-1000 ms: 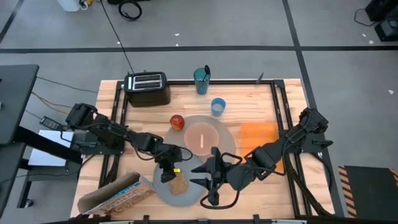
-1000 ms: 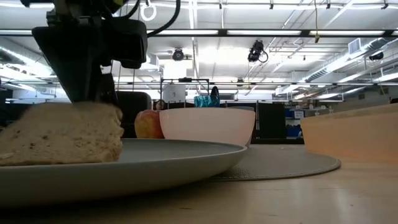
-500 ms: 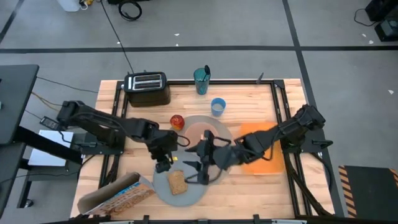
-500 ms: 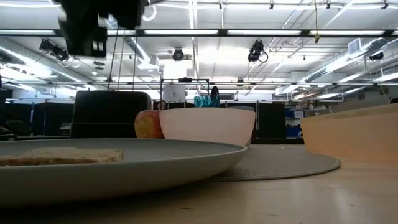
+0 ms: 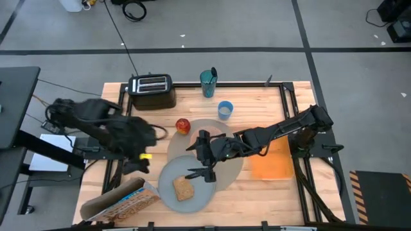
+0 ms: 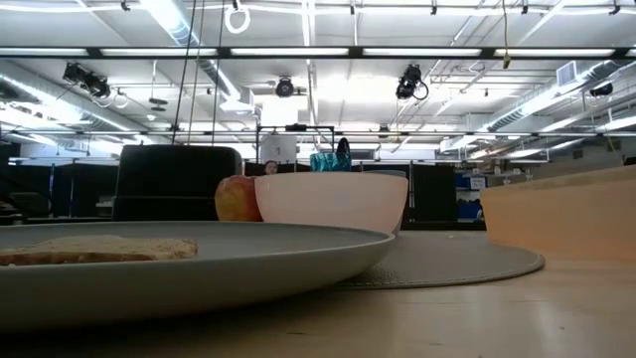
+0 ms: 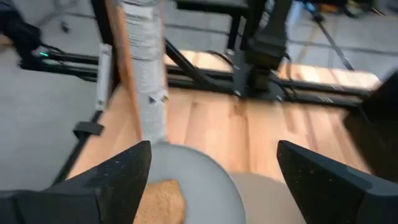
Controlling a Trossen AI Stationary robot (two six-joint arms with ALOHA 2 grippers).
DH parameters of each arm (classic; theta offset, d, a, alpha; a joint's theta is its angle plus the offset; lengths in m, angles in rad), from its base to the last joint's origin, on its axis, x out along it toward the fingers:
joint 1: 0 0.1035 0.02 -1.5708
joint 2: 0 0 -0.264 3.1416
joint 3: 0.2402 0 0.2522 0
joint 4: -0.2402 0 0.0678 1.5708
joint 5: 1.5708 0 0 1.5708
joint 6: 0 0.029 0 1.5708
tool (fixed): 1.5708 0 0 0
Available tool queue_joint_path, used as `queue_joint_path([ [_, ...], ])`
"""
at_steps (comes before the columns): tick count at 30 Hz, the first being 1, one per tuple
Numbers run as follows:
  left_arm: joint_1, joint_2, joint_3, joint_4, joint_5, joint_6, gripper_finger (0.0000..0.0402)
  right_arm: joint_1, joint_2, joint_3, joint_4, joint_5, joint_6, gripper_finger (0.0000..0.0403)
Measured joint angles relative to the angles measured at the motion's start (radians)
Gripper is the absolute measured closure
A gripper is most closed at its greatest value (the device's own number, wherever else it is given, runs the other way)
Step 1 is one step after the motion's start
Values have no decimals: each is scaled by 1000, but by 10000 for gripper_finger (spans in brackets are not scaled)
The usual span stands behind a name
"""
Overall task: Arrange a breakfast setting
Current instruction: Pour the cereal from the cereal box into the light orange bowl
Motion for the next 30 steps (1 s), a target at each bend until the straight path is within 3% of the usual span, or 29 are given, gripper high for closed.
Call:
queue_joint_path([
  [7,-247,-14,178,-134,-95,-267,227,-9,0,-130,247,-34,-55,39],
  [11,-439,-11,185,-230,-149,-454,237,4,0,-147,289,2,-66,41],
  [17,-656,7,176,-230,-288,-644,248,31,0,-143,306,47,-64,41],
  [23,-781,16,78,-230,-319,-801,249,41,0,-143,303,48,-47,41],
  [30,-837,17,-54,-147,-347,-813,249,41,85,-142,422,8,2,41],
])
